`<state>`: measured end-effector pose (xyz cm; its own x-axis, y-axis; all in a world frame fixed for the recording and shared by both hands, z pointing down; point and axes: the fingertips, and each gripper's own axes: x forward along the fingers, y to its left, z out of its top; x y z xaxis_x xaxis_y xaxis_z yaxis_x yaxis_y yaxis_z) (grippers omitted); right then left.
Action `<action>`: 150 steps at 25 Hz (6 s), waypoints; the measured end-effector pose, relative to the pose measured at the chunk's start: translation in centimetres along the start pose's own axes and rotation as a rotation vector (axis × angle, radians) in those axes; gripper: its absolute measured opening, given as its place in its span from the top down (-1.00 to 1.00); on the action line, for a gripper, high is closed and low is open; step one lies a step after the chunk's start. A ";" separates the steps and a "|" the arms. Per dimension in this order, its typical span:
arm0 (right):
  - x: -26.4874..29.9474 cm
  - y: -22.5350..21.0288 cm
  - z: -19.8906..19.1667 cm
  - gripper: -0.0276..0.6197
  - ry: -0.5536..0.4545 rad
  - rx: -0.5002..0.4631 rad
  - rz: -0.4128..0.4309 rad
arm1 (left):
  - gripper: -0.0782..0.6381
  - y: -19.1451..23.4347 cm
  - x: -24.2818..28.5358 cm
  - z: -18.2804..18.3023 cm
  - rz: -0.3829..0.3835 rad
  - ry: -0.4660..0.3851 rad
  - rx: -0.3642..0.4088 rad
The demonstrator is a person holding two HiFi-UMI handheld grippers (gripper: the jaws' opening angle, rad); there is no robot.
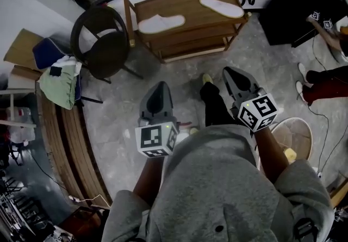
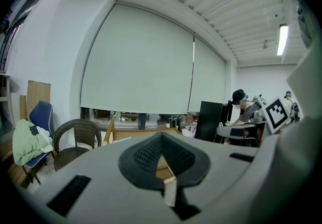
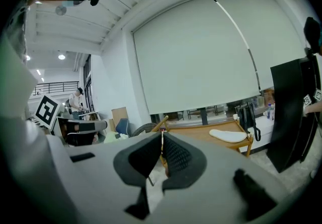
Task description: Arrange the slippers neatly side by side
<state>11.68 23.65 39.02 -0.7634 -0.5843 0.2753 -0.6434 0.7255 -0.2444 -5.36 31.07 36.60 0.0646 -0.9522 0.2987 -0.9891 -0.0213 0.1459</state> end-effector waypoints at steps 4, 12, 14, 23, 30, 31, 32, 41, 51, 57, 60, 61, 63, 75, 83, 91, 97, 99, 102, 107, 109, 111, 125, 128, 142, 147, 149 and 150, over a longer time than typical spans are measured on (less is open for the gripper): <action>4.1 -3.5 1.6 0.82 0.003 0.009 0.006 | 0.74 0.8 5.1 1.8 -0.017 0.007 0.023; 8.6 -10.2 2.6 0.82 0.030 0.059 -0.024 | 0.74 1.3 12.9 2.8 -0.024 0.051 0.020; 9.4 -11.7 2.8 0.82 0.045 0.077 -0.031 | 0.74 1.4 14.3 3.2 -0.019 0.055 0.012; 13.4 -15.2 4.3 0.82 0.084 0.072 -0.012 | 0.74 2.8 19.3 4.9 0.031 0.056 -0.020; 15.7 -17.6 5.6 0.82 0.092 0.075 0.013 | 0.74 2.8 22.6 5.9 0.050 0.063 -0.019; 15.9 -18.0 5.9 0.82 0.091 0.083 0.017 | 0.74 2.7 23.1 6.0 0.051 0.067 -0.016; 16.1 -18.5 6.1 0.82 0.090 0.089 0.021 | 0.74 2.5 23.6 6.1 0.051 0.071 -0.010; 18.3 -21.8 7.5 0.82 0.087 0.095 0.061 | 0.74 2.0 27.6 8.5 0.089 0.063 -0.005; 20.9 -25.7 9.0 0.82 0.082 0.114 0.074 | 0.74 1.4 31.9 9.7 0.108 0.072 0.008; 21.8 -27.5 8.8 0.82 0.100 0.129 0.082 | 0.74 1.8 33.3 10.2 0.146 0.073 0.010; 22.2 -27.8 8.7 0.82 0.104 0.136 0.083 | 0.74 2.2 33.3 10.2 0.157 0.076 0.022; 22.3 -27.8 8.6 0.82 0.105 0.138 0.082 | 0.74 2.3 33.2 10.1 0.161 0.076 0.023; 22.3 -27.9 8.5 0.82 0.108 0.144 0.080 | 0.74 2.3 33.1 10.1 0.169 0.080 0.021; 22.7 -28.5 7.2 0.82 0.137 0.200 0.018 | 0.74 2.4 33.8 10.5 0.139 0.086 0.018; 25.2 -30.3 6.0 0.82 0.195 0.249 -0.081 | 0.74 4.8 36.4 11.4 0.104 0.081 0.003; 27.8 -33.2 4.9 0.82 0.210 0.352 -0.189 | 0.74 7.3 40.0 11.8 0.058 0.100 0.013; 28.5 -36.3 2.3 0.81 0.210 0.484 -0.361 | 0.74 8.2 42.2 12.4 0.022 0.109 0.019; 28.7 -37.2 1.2 0.81 0.208 0.536 -0.413 | 0.74 8.7 42.7 12.2 0.009 0.118 0.034; 29.2 -38.1 -0.6 0.61 0.201 0.601 -0.465 | 0.74 9.5 43.2 11.7 -0.002 0.134 0.040; 30.8 -39.4 -3.5 0.52 0.198 0.702 -0.560 | 0.74 10.9 44.7 11.1 -0.002 0.159 0.040; 31.3 -39.9 -5.0 0.50 0.201 0.762 -0.609 | 0.74 11.3 45.0 10.8 -0.015 0.175 0.053; 31.7 -40.5 -6.6 0.48 0.201 0.836 -0.659 | 0.74 11.4 45.4 10.8 -0.028 0.187 0.071; 32.3 -44.3 -10.9 0.43 -0.021 1.221 -1.037 | 0.74 11.8 46.9 10.5 -0.051 0.226 0.086; 32.4 -45.0 -11.6 0.44 -0.027 1.278 -1.080 | 0.74 12.0 46.9 10.6 -0.057 0.222 0.094; 32.9 -44.7 -7.1 0.81 0.138 1.051 -0.931 | 0.74 12.9 47.0 10.6 -0.058 0.202 0.059; 33.6 -43.7 -4.8 0.81 0.261 0.933 -0.764 | 0.74 12.6 46.8 10.4 -0.076 0.184 0.048; 33.9 -43.3 -4.0 0.81 0.321 0.857 -0.705 | 0.74 12.6 46.9 10.5 -0.076 0.176 0.038; 34.1 -43.2 -3.6 0.81 0.349 0.813 -0.679 | 0.74 12.7 46.9 10.7 -0.074 0.171 0.034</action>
<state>13.68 -26.30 62.27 -0.2638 -0.5420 0.7979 -0.8646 -0.2339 -0.4447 -16.27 -17.12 42.40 0.1564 -0.8821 0.4443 -0.9844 -0.1028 0.1426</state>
